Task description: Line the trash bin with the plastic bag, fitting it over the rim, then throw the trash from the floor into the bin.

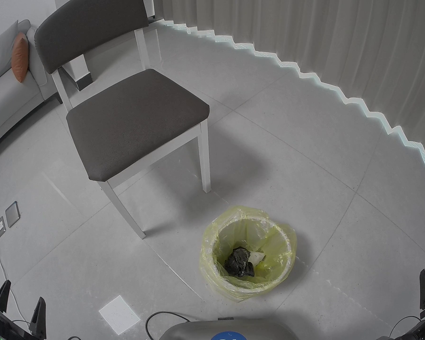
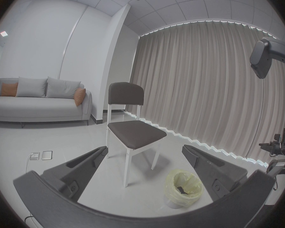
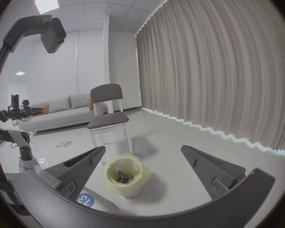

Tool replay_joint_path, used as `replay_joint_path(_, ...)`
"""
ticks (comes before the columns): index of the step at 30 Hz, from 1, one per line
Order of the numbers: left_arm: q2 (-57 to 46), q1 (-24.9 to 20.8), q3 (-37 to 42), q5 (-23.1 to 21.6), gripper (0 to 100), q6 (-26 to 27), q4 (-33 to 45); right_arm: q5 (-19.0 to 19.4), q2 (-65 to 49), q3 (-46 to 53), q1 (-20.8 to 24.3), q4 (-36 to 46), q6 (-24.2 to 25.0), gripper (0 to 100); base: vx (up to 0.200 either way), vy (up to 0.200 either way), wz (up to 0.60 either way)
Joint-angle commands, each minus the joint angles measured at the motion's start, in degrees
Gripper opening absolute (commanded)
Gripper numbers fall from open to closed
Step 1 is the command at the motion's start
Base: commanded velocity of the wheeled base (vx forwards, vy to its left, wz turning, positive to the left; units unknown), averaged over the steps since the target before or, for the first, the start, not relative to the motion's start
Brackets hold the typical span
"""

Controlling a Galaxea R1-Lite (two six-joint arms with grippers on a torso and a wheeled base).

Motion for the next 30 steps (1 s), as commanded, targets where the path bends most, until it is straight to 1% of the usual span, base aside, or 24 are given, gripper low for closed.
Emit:
replay_joint_path(1,-0.6,0.0,0.7,-0.1,100,-0.1,0.0,2.4,-0.6,1.0,0.0,0.0,2.5,100,0.0,0.0,0.0)
replay_joint_path(2,-0.6,0.0,0.7,-0.1,100,-0.1,0.0,3.1,-0.5,1.0,0.0,0.0,2.7,100,0.0,0.0,0.0)
replay_joint_path(5,-0.6,0.1,0.7,-0.1,100,-0.1,-0.1,3.5,-0.6,1.0,0.0,0.1,2.5,100,0.0,0.0,0.0)
replay_joint_path(9,-0.6,0.1,0.7,0.0,100,-0.6,-0.1,3.1,-0.6,1.0,0.0,0.1,2.7,100,0.0,0.0,0.0)
replay_joint_path(10,-0.6,0.1,0.7,0.1,100,-0.9,-0.1,2.6,-0.6,1.0,0.0,0.2,2.4,100,0.0,0.0,0.0)
replay_joint_path(11,-0.6,0.1,0.7,0.4,100,-1.0,-0.2,1.2,-0.6,1.0,0.0,0.5,1.5,100,0.0,0.0,0.0)
replay_joint_path(12,-0.6,0.1,0.7,0.4,100,-1.0,-0.2,0.8,-0.5,1.0,0.0,0.5,1.4,100,0.0,0.0,0.0)
replay_joint_path(13,-0.6,0.1,0.7,0.6,100,-1.1,-0.2,-1.8,-0.6,1.0,-0.1,0.4,-1.0,100,0.0,0.0,0.0)
replay_joint_path(15,-0.6,0.1,0.7,0.6,100,-1.1,-0.2,-1.7,-0.5,1.0,0.0,0.4,-1.7,100,0.0,0.0,0.0)
replay_joint_path(18,-0.6,0.1,0.7,0.6,100,-1.1,-0.2,-0.3,-0.5,1.0,0.0,0.6,-1.3,100,0.0,0.0,0.0)
replay_joint_path(20,-0.6,0.1,0.7,0.6,100,-1.0,-0.2,3.0,-0.5,1.0,0.0,2.4,-2.5,100,0.0,0.0,0.0)
replay_joint_path(21,-0.7,0.1,0.7,0.6,100,-0.9,-0.2,3.5,-0.4,1.0,0.0,3.7,-3.2,100,0.0,0.0,0.0)
replay_joint_path(22,-0.6,0.1,0.7,0.6,100,-0.9,-0.2,3.7,-0.4,0.7,0.0,5.1,-4.2,100,0.0,0.0,0.0)
replay_joint_path(25,-0.6,0.1,0.7,0.5,100,-0.7,-0.2,4.5,-0.3,0.8,0.0,4.6,-5.3,100,0.0,0.0,0.0)
replay_joint_path(30,-0.7,0.1,0.7,0.6,100,-0.8,-0.2,5.0,-0.4,0.9,0.0,4.1,-3.9,100,0.0,0.0,0.0)
